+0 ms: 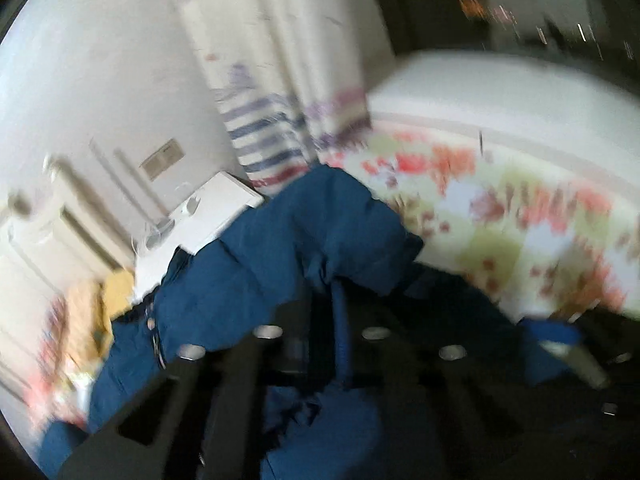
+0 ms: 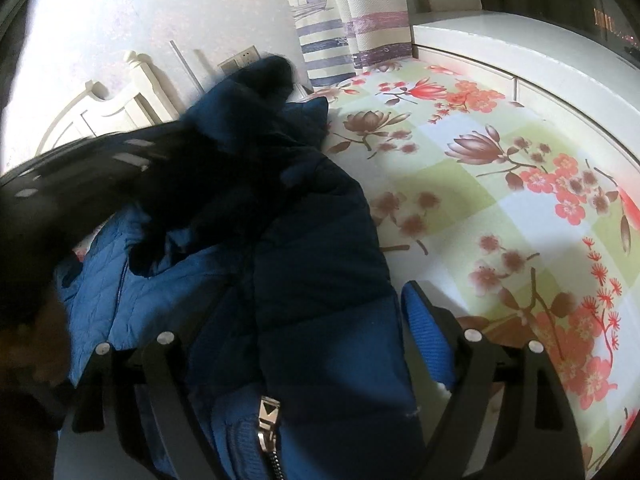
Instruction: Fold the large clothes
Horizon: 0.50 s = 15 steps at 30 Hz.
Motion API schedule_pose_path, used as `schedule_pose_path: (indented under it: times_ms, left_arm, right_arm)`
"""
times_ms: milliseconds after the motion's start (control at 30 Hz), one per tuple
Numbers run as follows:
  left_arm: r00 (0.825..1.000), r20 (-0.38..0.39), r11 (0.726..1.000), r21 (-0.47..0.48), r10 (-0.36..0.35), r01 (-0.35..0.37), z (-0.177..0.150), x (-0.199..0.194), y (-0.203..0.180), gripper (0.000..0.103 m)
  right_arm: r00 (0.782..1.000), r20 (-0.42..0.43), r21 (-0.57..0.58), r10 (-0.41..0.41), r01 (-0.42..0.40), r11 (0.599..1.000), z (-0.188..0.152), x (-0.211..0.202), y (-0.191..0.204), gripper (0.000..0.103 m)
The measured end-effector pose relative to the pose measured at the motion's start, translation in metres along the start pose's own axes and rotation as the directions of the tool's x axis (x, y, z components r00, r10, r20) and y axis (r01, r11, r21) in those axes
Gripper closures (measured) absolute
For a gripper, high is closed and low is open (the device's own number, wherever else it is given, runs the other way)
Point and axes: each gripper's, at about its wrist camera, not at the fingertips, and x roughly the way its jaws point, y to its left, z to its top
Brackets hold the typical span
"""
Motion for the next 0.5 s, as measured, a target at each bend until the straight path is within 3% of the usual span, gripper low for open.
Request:
schedule_pose_path:
  times_ms: [67, 133, 267, 333, 433, 500]
  left_arm:
    - [0.998, 0.054, 0.986, -0.161, -0.026, 0.035, -0.008, -0.022, 0.037, 0.097]
    - [0.994, 0.101, 0.947, -0.313, -0.039, 0.069, -0.026, -0.044, 0.078, 0.098]
    - [0.99, 0.137, 0.795, -0.598, -0.021, 0.1, -0.099, -0.082, 0.169, 0.098]
    - [0.992, 0.122, 0.697, -0.707, -0.042, 0.117, -0.141, -0.087, 0.205, 0.098]
    - [0.994, 0.065, 0.594, -0.798, -0.089, 0.105, -0.197, -0.082, 0.232, 0.097]
    - [0.992, 0.029, 0.563, -0.821, -0.123, 0.094, -0.223, -0.078, 0.237, 0.097]
  right_arm:
    - [1.0, 0.001, 0.002, 0.002, -0.002, 1.0, 0.0, 0.0, 0.0, 0.019]
    - [1.0, 0.002, 0.003, 0.004, -0.004, 1.0, 0.0, 0.0, 0.0, 0.02]
    - [1.0, 0.001, 0.002, 0.002, -0.002, 1.0, -0.002, -0.001, 0.002, 0.019]
    - [1.0, 0.001, 0.002, 0.003, -0.003, 1.0, -0.002, -0.001, 0.001, 0.019]
    - [1.0, 0.001, 0.002, 0.002, -0.002, 1.0, -0.002, -0.002, 0.002, 0.018]
    - [1.0, 0.001, 0.001, 0.0, 0.0, 1.0, -0.003, -0.001, 0.002, 0.018]
